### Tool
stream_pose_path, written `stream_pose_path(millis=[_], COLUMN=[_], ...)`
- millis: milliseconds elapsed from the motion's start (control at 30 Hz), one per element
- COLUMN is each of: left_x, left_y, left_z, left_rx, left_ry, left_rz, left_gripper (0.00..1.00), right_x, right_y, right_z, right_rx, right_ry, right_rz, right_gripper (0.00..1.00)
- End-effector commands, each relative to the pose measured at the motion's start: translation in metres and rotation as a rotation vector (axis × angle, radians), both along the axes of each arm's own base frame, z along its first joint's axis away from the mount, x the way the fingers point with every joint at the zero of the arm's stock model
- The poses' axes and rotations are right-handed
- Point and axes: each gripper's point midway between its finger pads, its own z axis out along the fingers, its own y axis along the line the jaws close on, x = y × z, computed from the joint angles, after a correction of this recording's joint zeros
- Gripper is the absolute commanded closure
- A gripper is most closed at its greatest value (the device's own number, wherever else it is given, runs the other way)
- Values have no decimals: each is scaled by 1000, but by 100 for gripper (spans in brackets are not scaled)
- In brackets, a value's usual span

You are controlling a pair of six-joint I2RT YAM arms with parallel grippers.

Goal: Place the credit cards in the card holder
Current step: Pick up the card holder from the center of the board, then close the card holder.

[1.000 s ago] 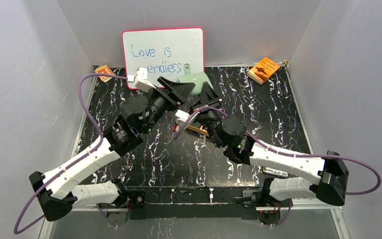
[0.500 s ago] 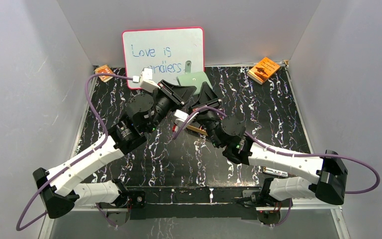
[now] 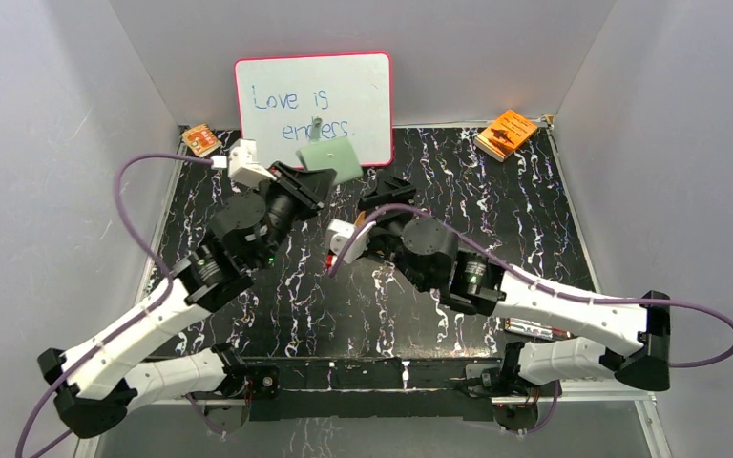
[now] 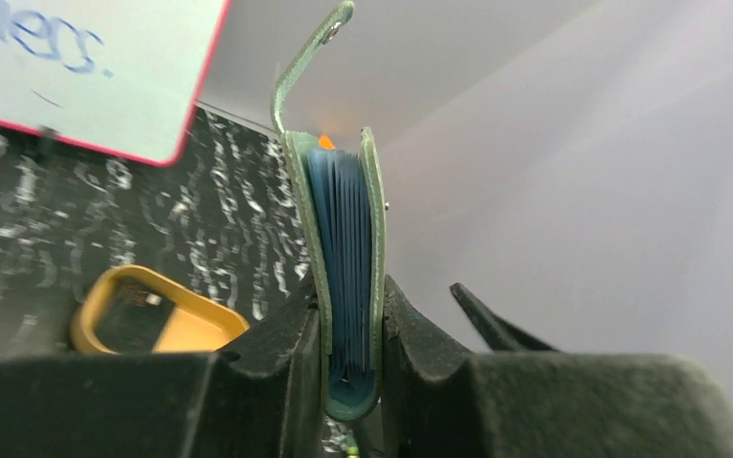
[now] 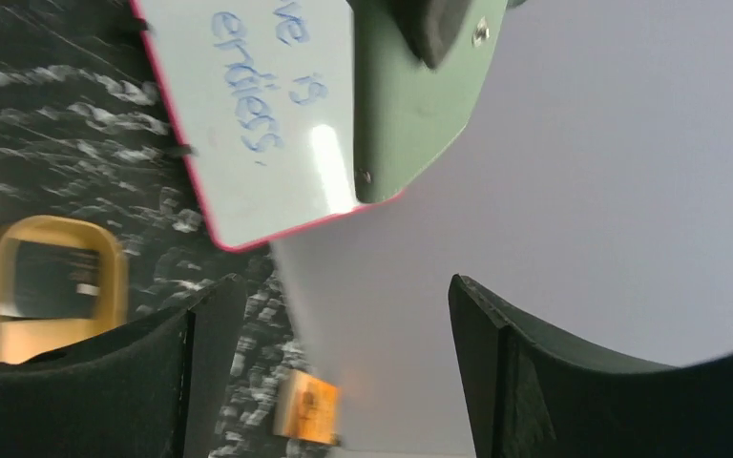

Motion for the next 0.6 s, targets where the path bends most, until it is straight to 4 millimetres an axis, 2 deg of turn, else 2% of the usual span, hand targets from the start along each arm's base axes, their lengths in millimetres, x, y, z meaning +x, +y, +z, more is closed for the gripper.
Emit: stream_pose_path(millis=[0,67,133,267,400,500,567], left_x=[-19,-34,-52,-95,-146,-173,-187], left_y=[57,54,47,32,25,30,30], left_z=[35,26,14,-6,-8,2,8], left_rx=[179,293,367,409,362,320,305], left_ry=[-119,-110,-97,-87,-126,-180,-207], left_rz=[87,-12,-140,-405,-650,-749,-811], left_gripper=[100,100,100,100,100,100,100], right_x=[-30,-32,-24,-29,-63,-90,-100], right_y=[5,13,13,5,-16,-24,-27], right_z=[4,19,38,68,83,88,91], right_rx=[250,390,523,684,733,732,741], right_ry=[456,643,793,998,1168,1242,1294], right_rz=[95,195,281,463,655,725,734], right_gripper=[14,14,15,18,18,18,21])
